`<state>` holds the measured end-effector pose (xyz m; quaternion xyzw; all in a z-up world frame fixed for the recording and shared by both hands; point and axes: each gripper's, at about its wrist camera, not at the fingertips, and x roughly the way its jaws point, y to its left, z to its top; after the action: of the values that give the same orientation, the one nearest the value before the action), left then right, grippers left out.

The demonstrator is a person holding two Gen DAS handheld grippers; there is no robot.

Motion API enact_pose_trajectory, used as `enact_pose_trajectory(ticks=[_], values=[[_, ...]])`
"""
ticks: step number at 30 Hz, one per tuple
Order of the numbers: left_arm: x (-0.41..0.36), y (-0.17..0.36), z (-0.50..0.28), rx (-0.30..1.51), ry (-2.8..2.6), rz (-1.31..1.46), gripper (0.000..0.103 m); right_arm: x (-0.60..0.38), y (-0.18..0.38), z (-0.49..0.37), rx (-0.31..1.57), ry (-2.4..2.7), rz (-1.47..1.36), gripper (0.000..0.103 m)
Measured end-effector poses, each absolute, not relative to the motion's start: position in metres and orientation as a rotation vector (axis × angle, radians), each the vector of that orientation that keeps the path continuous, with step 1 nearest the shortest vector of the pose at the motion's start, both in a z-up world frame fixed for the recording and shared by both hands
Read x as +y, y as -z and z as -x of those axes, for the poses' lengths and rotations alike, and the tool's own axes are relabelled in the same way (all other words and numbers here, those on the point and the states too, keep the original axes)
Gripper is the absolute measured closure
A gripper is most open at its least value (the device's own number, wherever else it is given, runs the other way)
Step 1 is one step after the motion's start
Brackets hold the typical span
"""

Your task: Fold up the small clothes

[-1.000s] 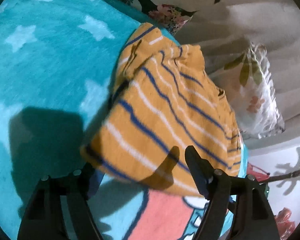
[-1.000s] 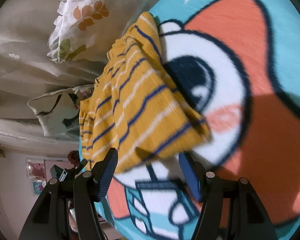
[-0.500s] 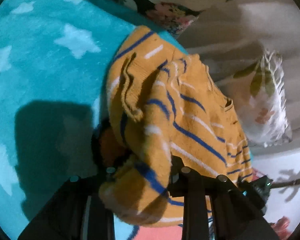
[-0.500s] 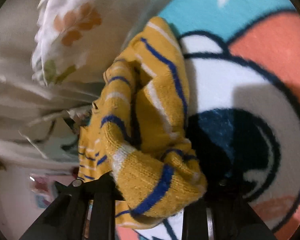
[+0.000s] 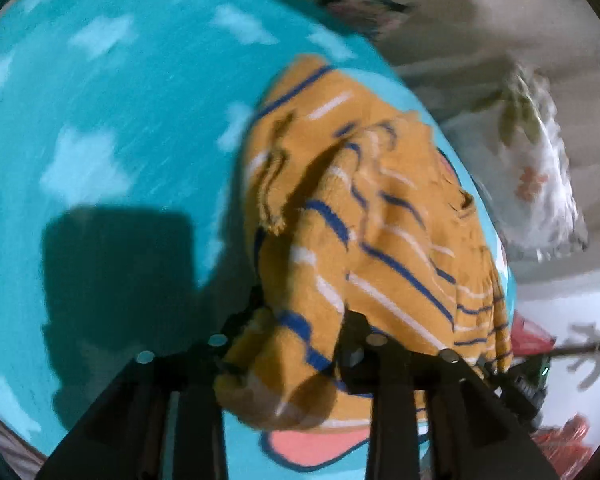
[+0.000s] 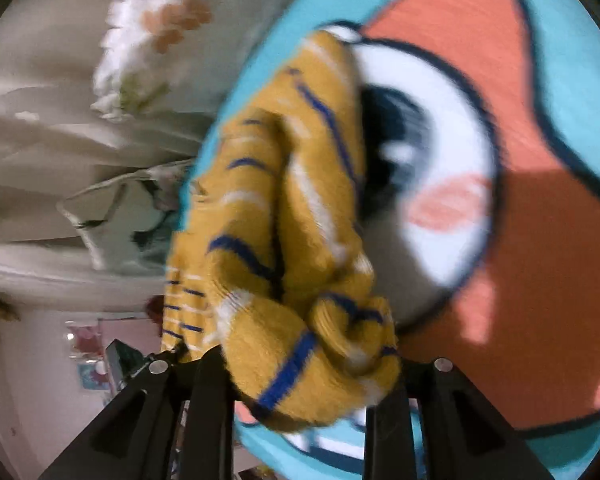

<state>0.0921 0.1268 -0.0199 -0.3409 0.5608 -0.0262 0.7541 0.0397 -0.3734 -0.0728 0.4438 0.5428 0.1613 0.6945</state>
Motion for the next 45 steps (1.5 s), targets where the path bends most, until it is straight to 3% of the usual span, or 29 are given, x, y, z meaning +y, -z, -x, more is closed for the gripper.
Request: enact_pose_trajectory(ticks=[7, 11, 18, 25, 32, 40, 45], values=[[0.155, 0.012, -0.067, 1.158, -0.031, 0.822, 0.064, -0.402, 0.050, -0.020, 1.163, -0.289, -0.918, 0.064], [0.165, 0.001, -0.052, 1.126, -0.070, 0.808, 0.064, -0.423, 0.023, -0.013, 1.078, -0.212, -0.859, 0.050], [0.179, -0.010, -0.022, 1.105, -0.154, 0.740, 0.062, -0.405, -0.037, -0.030, 0.968, -0.282, -0.687, 0.050], [0.157, -0.029, -0.003, 1.075, -0.186, 0.572, 0.059, -0.333, 0.006, -0.083, 1.125, -0.382, -0.514, 0.050], [0.153, -0.048, 0.013, 1.039, -0.214, 0.474, 0.045, -0.327, 0.032, -0.114, 1.209, -0.351, -0.457, 0.050], [0.164, -0.025, -0.027, 1.086, -0.110, 0.479, 0.043, -0.313, -0.026, -0.101, 1.107, -0.286, -0.378, 0.048], [0.167, -0.006, -0.058, 1.137, -0.030, 0.465, 0.045, -0.251, -0.051, -0.110, 1.102, -0.325, -0.371, 0.046]])
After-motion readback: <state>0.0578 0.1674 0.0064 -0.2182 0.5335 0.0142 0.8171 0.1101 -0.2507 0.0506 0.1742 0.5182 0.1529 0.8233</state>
